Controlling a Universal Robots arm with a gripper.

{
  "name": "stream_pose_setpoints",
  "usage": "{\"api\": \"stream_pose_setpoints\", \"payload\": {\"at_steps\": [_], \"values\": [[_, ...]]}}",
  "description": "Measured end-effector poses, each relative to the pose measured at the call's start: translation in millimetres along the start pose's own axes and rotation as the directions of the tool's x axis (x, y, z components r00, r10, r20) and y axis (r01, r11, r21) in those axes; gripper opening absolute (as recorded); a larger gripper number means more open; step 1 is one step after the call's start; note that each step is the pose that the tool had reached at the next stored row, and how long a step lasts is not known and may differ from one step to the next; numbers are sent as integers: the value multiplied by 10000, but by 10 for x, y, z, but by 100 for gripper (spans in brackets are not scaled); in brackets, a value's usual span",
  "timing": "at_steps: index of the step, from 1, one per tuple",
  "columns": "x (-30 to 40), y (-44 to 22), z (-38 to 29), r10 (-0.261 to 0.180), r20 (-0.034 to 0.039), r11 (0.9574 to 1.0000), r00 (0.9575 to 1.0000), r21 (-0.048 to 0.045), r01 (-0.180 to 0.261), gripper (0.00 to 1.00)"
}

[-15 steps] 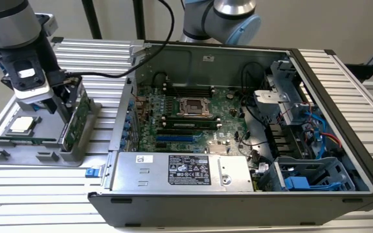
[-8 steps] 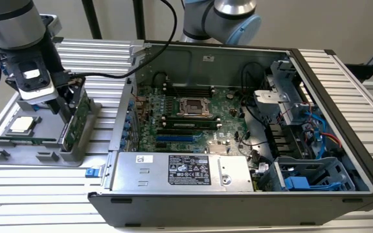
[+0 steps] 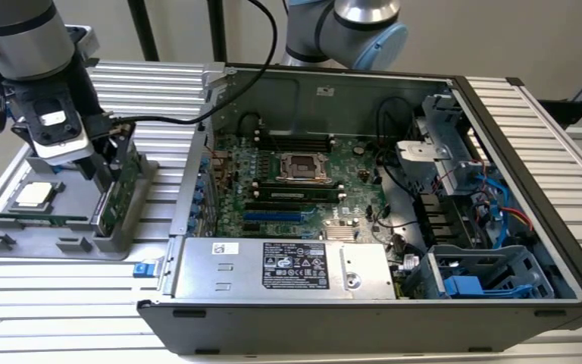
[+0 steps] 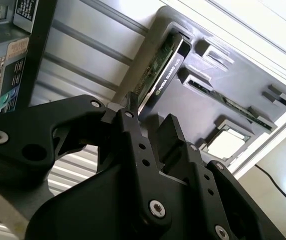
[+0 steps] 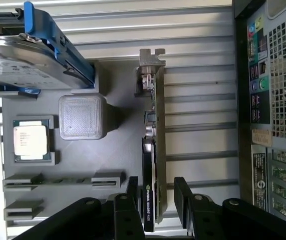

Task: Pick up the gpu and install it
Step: 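Pick up the gpu and move the gpu toward the slot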

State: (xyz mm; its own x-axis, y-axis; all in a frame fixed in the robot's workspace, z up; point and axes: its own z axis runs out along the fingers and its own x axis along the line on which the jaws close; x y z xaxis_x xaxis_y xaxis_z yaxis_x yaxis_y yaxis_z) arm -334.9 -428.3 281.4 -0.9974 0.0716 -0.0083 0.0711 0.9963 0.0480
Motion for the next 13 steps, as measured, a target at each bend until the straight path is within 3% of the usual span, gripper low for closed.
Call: {"api": "stream_pose_setpoints", "payload": {"at_steps": [13], "values": [[0,-3,65,1,-18,10000,10000,2,-1,100]]}}
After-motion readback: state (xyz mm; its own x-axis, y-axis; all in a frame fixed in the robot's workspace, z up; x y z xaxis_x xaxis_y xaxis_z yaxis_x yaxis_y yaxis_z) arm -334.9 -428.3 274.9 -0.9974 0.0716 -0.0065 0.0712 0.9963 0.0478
